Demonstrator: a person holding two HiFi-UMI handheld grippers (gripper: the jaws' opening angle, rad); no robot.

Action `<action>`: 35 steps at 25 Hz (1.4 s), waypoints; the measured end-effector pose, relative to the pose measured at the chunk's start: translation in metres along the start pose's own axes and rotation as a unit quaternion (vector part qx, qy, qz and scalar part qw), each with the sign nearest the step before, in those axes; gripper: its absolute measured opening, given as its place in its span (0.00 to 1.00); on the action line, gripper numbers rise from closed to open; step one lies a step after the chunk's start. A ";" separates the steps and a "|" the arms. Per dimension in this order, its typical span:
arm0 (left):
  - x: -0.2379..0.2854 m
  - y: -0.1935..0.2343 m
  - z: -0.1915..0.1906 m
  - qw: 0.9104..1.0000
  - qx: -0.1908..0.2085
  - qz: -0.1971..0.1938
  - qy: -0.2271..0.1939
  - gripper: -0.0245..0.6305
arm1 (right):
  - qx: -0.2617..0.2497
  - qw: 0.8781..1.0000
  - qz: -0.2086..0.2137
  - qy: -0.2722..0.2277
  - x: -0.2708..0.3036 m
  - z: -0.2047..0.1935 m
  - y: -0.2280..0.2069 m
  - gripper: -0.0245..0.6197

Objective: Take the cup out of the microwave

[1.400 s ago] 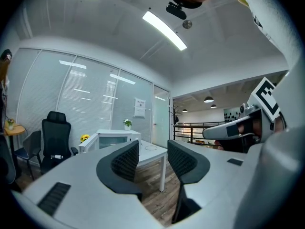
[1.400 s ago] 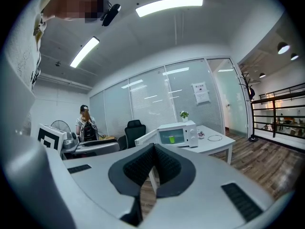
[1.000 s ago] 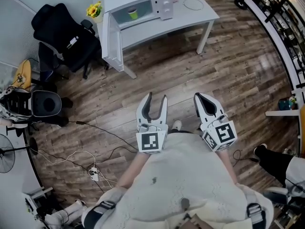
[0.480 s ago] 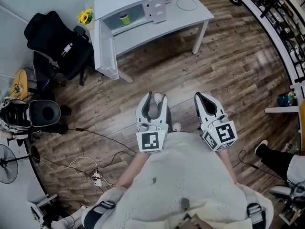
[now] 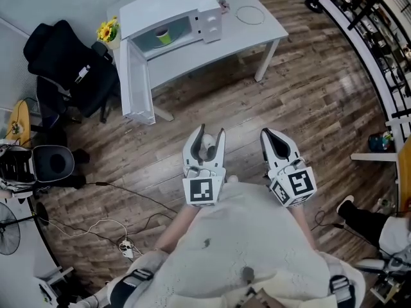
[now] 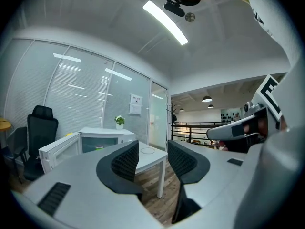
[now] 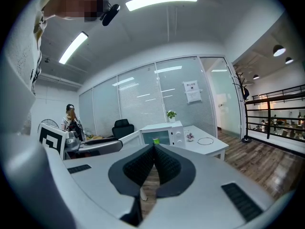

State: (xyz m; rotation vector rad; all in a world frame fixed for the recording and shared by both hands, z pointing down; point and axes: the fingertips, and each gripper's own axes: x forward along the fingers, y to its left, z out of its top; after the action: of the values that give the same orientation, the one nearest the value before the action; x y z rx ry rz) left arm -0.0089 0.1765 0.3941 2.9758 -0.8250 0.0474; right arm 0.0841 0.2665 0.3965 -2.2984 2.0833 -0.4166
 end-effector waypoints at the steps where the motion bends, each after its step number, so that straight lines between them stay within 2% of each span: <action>1: 0.008 0.006 0.000 1.000 -0.003 0.003 0.001 0.35 | 0.000 1.000 0.001 0.002 0.009 0.002 -0.003 0.05; 17: 0.134 0.101 0.018 1.000 -0.013 0.004 -0.002 0.35 | -0.004 1.000 -0.001 0.020 0.152 0.044 -0.040 0.05; 29: 0.202 0.205 0.024 1.000 -0.011 0.023 0.001 0.36 | -0.012 1.000 0.017 0.013 0.272 0.071 -0.033 0.05; 35: 0.216 0.240 0.020 0.999 -0.008 0.032 0.002 0.35 | -0.010 1.000 0.020 0.015 0.309 0.071 -0.028 0.05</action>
State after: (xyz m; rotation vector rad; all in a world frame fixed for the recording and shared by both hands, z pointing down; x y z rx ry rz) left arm 0.0531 -0.1409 0.3937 2.9335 -0.9159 0.0486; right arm 0.1499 -0.0447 0.3909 -2.2714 2.1518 -0.4330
